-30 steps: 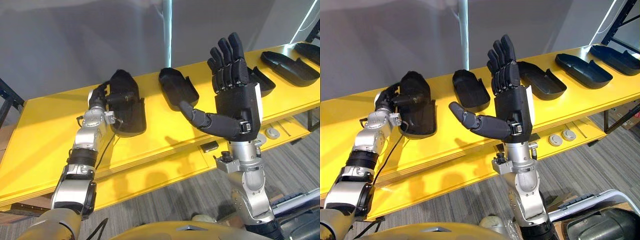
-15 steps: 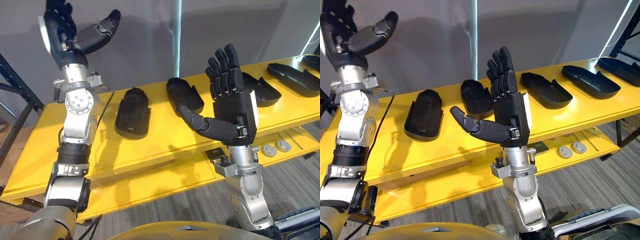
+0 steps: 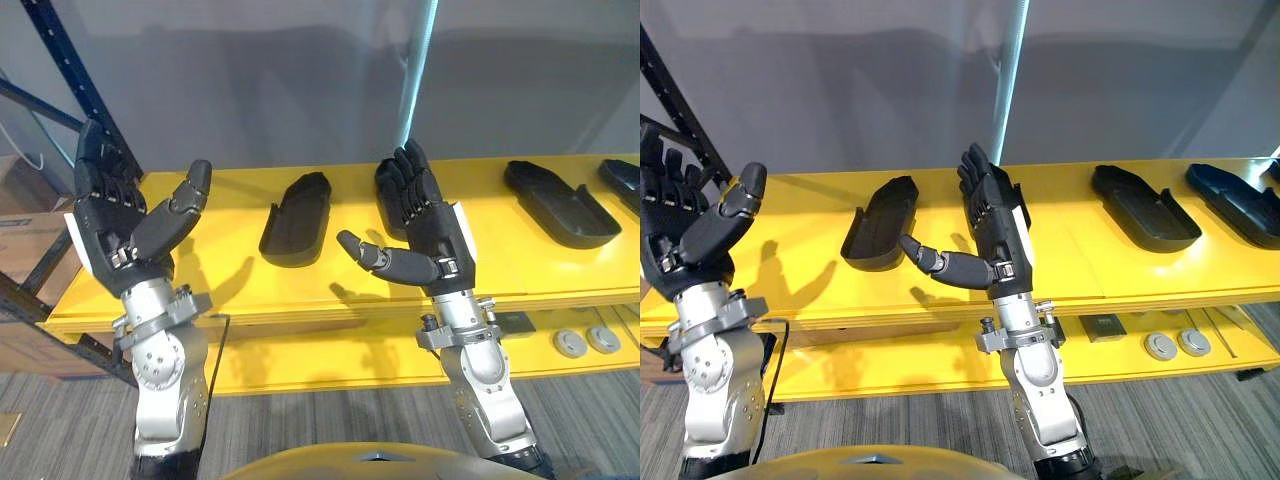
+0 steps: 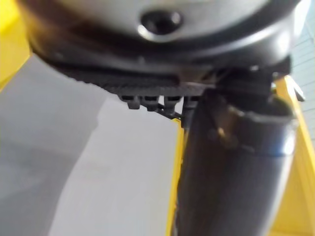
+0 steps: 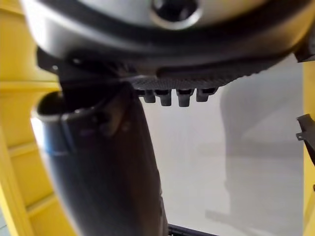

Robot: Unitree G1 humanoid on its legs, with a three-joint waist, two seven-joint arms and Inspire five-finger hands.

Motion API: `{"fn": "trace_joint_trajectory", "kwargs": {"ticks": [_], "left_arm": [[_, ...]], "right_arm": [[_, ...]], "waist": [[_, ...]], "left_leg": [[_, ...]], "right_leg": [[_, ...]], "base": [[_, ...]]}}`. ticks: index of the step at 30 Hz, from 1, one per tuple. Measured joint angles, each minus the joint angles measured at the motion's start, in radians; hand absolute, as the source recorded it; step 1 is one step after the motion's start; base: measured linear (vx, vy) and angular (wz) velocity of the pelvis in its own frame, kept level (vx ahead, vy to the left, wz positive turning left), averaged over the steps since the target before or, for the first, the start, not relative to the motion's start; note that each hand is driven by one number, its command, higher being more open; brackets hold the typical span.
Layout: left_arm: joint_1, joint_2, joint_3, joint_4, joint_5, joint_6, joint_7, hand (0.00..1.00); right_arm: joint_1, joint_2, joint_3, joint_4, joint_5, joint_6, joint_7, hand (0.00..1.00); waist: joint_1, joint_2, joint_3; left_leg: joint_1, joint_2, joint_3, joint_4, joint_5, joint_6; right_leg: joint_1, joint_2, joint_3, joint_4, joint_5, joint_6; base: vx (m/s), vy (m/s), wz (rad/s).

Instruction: Walk over and take three plastic housings, then place them on the shelf

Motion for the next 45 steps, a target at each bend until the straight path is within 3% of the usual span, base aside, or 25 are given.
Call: {"fn": "trace_joint_trajectory", "kwargs": {"ticks": [1,2,7,13,17,25,27,34,45], "left_arm": [[0.025,-0.009,0.011,-0.002,-0.001,-0.012,-0.016,1.0],[0.108,-0.06,0.046,-0.001,-0.051,-0.022,-0.233,1.0],[0.108,-0.06,0.045,-0.001,-0.051,-0.022,-0.233,1.0],[0.107,-0.059,0.019,-0.001,-0.053,-0.02,-0.241,1.0],[0.108,-0.058,0.0,0.0,-0.052,0.011,-0.255,1.0],[0.11,-0.04,-0.008,0.066,-0.044,0.152,-0.369,1.0],[0.111,-0.025,-0.024,0.096,-0.042,0.194,-0.397,1.0],[0.105,-0.006,-0.058,0.198,-0.03,0.295,-0.394,1.0],[0.059,0.012,-0.066,0.328,0.001,0.258,-0.308,1.0]], "right_arm": [[0.0,0.003,-0.012,0.014,0.0,0.0,0.0,1.0],[0.002,0.034,-0.112,0.023,0.021,0.0,-0.044,1.0],[0.002,0.034,-0.112,0.023,0.021,0.0,-0.043,1.0],[-0.007,0.033,-0.108,0.023,0.052,0.0,-0.006,1.0],[-0.019,0.029,-0.088,0.023,0.036,0.0,0.019,1.0],[-0.04,0.024,-0.115,-0.015,0.007,-0.003,0.029,1.0],[-0.04,0.024,-0.14,-0.03,0.006,-0.031,0.024,1.0],[-0.036,0.022,-0.205,-0.065,-0.001,-0.076,0.002,1.0],[0.003,-0.016,-0.237,-0.129,0.001,-0.108,0.023,1.0]], "waist": [[0.003,-0.001,0.002],[0.023,-0.022,0.075],[0.022,-0.023,0.079],[0.023,-0.035,0.126],[0.026,-0.037,0.144],[0.019,-0.025,0.154],[0.01,-0.017,0.158],[-0.012,-0.012,0.157],[-0.03,0.015,0.14]], "left_leg": [[-0.001,0.0,-0.002,0.0,0.001,0.0],[-0.004,0.001,-0.018,0.0,0.004,0.001],[-0.004,0.001,-0.018,0.001,0.004,0.001],[-0.025,0.001,-0.036,0.004,0.013,0.003],[-0.031,0.001,-0.038,0.004,0.017,0.003],[-0.018,0.003,-0.013,0.004,0.011,0.001],[-0.013,0.004,-0.006,0.004,0.008,0.001],[0.004,0.006,0.027,0.004,-0.001,-0.002],[0.018,0.007,0.052,0.003,-0.012,-0.002]], "right_leg": [[0.001,0.0,-0.003,-0.001,0.0,0.0],[0.011,0.002,-0.018,-0.01,-0.002,-0.002],[0.011,0.002,-0.019,-0.01,-0.002,-0.002],[-0.006,-0.002,-0.036,0.009,-0.002,-0.002],[-0.008,-0.003,-0.045,0.011,-0.002,-0.002],[-0.008,-0.003,-0.023,0.011,-0.002,-0.002],[-0.008,-0.007,-0.016,0.011,-0.002,-0.002],[-0.007,-0.006,0.012,0.009,-0.002,-0.001],[-0.006,-0.005,0.04,0.006,0.001,0.003]], "base": [[-0.01,-0.001,0.05],[0.0,0.0,0.0],[0.0,0.0,0.0],[0.0,0.0,0.09],[-0.01,0.002,0.07],[0.01,0.002,-0.08],[0.02,0.014,-0.11],[0.02,0.002,-0.12],[0.0,0.005,-0.07]]}}
